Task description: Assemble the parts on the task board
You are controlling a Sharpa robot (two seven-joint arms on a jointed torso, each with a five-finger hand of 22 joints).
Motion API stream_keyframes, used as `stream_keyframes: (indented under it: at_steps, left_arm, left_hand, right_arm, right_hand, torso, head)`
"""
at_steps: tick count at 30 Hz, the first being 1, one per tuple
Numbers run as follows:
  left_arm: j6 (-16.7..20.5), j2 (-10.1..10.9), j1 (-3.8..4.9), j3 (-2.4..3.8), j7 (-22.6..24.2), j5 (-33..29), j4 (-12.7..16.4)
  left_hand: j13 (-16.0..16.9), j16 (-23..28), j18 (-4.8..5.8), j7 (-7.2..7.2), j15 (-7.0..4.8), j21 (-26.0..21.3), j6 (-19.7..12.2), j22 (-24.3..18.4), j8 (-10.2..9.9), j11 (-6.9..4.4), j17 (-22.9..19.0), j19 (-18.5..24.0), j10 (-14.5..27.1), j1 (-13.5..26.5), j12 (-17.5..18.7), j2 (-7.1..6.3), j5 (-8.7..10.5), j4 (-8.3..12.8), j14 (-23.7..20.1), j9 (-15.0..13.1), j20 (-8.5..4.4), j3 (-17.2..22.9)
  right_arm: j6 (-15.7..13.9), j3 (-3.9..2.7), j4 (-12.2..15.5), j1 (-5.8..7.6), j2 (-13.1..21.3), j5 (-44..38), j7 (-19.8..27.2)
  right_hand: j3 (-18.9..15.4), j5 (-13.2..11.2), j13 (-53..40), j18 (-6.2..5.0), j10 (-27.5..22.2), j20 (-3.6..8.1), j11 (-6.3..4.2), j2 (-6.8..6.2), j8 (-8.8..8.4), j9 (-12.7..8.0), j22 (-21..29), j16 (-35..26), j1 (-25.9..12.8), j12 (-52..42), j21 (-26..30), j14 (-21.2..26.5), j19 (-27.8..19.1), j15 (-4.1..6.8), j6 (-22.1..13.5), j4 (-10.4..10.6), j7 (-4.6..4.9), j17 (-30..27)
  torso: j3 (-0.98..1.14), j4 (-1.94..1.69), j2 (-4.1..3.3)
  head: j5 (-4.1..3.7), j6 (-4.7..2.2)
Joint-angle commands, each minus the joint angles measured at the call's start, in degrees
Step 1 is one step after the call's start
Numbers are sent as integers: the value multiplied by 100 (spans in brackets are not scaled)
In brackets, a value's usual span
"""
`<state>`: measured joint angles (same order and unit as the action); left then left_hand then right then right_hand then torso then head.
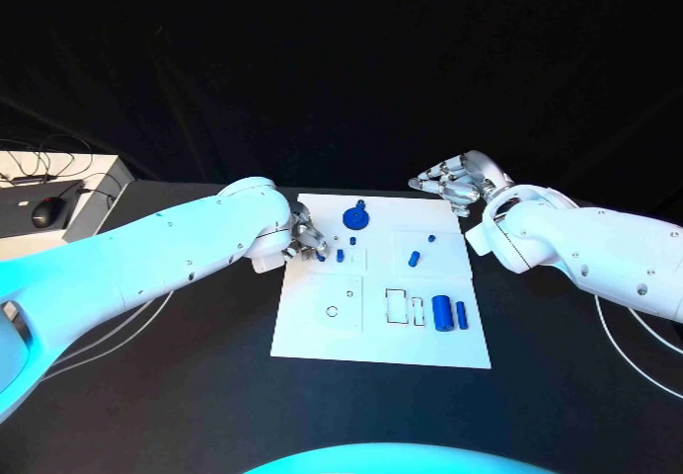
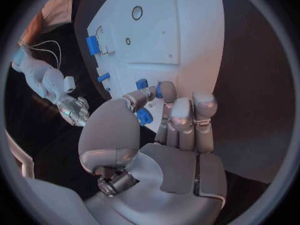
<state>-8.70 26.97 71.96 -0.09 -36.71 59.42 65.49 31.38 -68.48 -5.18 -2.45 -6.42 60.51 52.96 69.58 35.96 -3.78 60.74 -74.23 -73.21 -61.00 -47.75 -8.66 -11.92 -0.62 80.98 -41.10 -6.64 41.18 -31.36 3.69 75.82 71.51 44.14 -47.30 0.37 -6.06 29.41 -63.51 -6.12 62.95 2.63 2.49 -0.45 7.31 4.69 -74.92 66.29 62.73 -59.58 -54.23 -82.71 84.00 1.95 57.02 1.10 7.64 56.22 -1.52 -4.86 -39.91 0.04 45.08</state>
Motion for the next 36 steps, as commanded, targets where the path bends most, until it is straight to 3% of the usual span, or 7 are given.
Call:
stream_keyframes:
  at_steps: [1, 9, 18, 24, 36]
  left_arm:
    - [-374, -67, -71, -43, -74, -52, -22]
    - [-511, -95, -72, -44, -87, -77, -37]
    - [-481, -61, -72, -44, -93, -99, 0]
    - [-386, -39, -72, -44, -95, -107, 8]
    - [-231, -30, -72, -44, -87, -109, -25]
  left_hand:
    - [10, 2, 19, 220, 9, 22, 219, 0, -8, -29, 13, -12, 22, -54, 15, 76, -28, 411, 31, -80, 1, 358]
    - [14, 3, 19, 221, 12, 12, 236, -6, -41, -27, 26, -6, 16, -58, 28, 79, -31, 417, 33, -67, 5, 311]
    - [35, -5, 40, 285, 3, 21, 338, -1, -84, -49, 57, -14, -18, -65, 24, 112, -5, 285, 41, -50, -1, -78]
    - [51, 3, 55, 344, -12, 21, 427, -5, -148, -69, 43, -31, -3, -73, 3, 72, 19, -56, 46, 3, -18, -752]
    - [65, 7, 70, 359, -21, 15, 476, -6, -160, -71, 12, -38, 11, -220, -12, 2, 56, -527, 41, 8, -40, -1333]
  right_arm:
    - [68, -3, 12, -1, 0, -32, 39]
    - [74, -3, 16, -1, 8, -34, 36]
    - [69, -3, 29, -1, 17, -34, 37]
    - [66, -3, 30, -1, 20, -35, 37]
    - [63, -3, 26, -1, 26, -46, 34]
  right_hand:
    - [-8, 17, -8, -37, -4, 39, -23, 44, -27, 6, -711, -5, 0, 27, 5, 15, 288, 31, 0, -27, 49, 5]
    - [-8, 17, -8, -37, -4, 39, -23, 44, -27, 6, -711, -5, 0, 27, 5, 15, 288, 31, 0, -27, 49, 5]
    - [-8, 17, -8, -37, -4, 39, -23, 44, -27, 6, -711, -5, 0, 27, 5, 15, 288, 31, 0, -27, 49, 5]
    - [-8, 17, -8, -37, -4, 39, -23, 44, -27, 6, -711, -5, 0, 27, 5, 15, 288, 31, 0, -27, 49, 5]
    - [-8, 17, -8, -37, -4, 39, -23, 44, -27, 6, -711, -5, 0, 27, 5, 15, 288, 31, 0, -27, 49, 5]
  torso:
    - [-4, 1, -2]
    - [-9, -8, 6]
    - [-12, -7, 4]
    - [-13, -8, 7]
    - [-12, -5, 2]
  head:
    - [-6, -1]
    - [-18, 17]
    - [-23, 26]
    - [-28, 30]
    - [-33, 12]
